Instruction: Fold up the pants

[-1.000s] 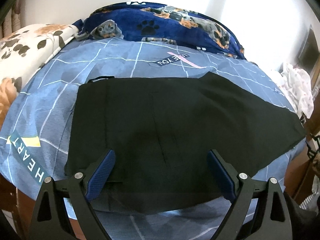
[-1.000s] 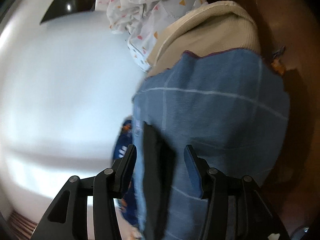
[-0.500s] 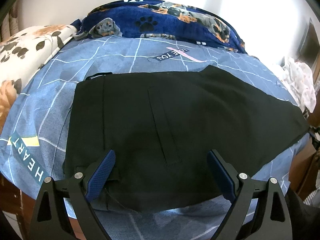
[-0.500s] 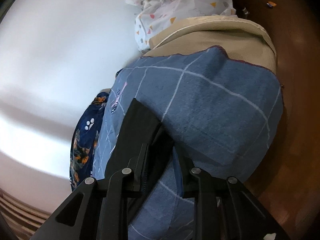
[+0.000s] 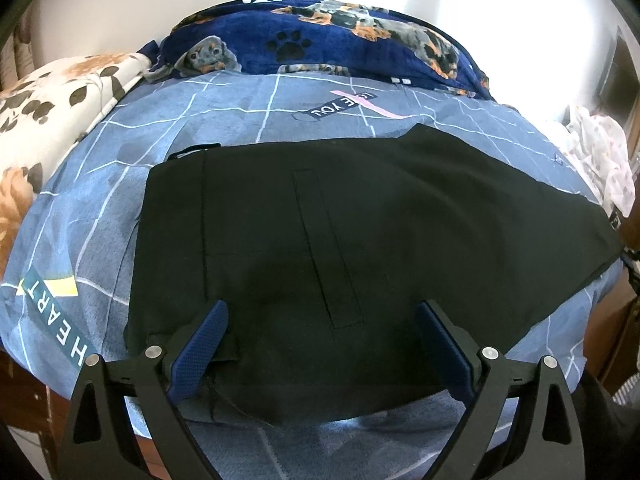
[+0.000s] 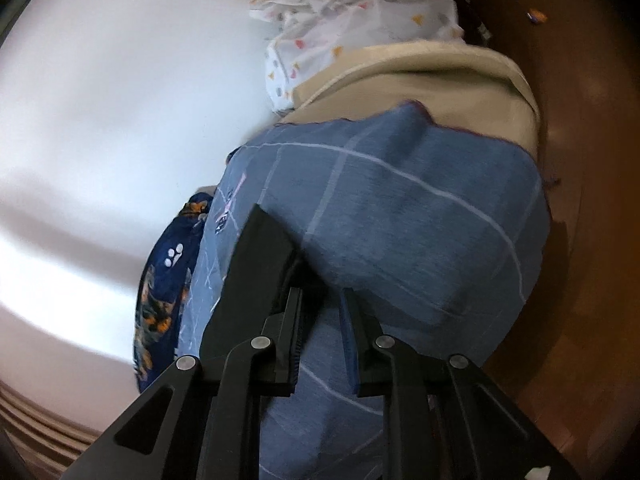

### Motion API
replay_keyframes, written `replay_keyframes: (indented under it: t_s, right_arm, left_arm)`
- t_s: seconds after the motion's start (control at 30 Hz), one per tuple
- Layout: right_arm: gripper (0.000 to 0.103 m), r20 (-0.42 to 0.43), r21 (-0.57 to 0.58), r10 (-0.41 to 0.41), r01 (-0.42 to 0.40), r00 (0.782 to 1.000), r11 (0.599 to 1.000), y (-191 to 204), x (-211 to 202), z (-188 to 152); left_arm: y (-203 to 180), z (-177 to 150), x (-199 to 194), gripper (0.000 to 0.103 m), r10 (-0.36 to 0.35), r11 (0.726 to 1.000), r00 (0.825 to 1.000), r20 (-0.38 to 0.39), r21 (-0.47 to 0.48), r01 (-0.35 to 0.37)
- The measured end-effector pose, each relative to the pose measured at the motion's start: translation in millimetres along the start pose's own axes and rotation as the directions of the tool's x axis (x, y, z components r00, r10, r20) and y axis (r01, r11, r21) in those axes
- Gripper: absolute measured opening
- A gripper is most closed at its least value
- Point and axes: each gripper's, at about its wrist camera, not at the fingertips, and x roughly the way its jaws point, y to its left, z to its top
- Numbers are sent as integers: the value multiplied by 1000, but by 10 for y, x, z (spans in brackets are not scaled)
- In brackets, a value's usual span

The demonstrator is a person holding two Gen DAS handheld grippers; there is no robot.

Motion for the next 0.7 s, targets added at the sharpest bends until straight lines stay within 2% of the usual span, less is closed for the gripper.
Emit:
replay_keyframes:
  t_s: [0.13, 0.27, 0.43, 0.5, 0.7]
  right_arm:
    - [20, -19, -41, -52, 51, 998, 998, 122, 86, 16]
    - [19, -15, -15, -27, 27, 1000, 1000, 75, 41, 18]
    - [15, -10, -15, -41, 40, 999, 999, 72, 62, 2]
    - [10, -6, -19, -42, 42, 999, 999, 96, 50, 9]
    - [9, -1, -43, -50, 50, 999, 998, 159, 85, 29]
  left_arm:
    - [-4, -1, 1, 95, 1, 1000, 1000, 0, 2, -1]
    - [-16, 7, 20, 96, 7, 1000, 1000, -3, 10, -7]
    - [-27, 3, 25, 96, 7, 1000, 1000, -3, 10, -7]
    - [-30, 4, 31, 96, 10, 1000, 1000, -4, 12, -10]
    - [-18, -4, 32, 97, 10, 1000, 1000, -3, 13, -10]
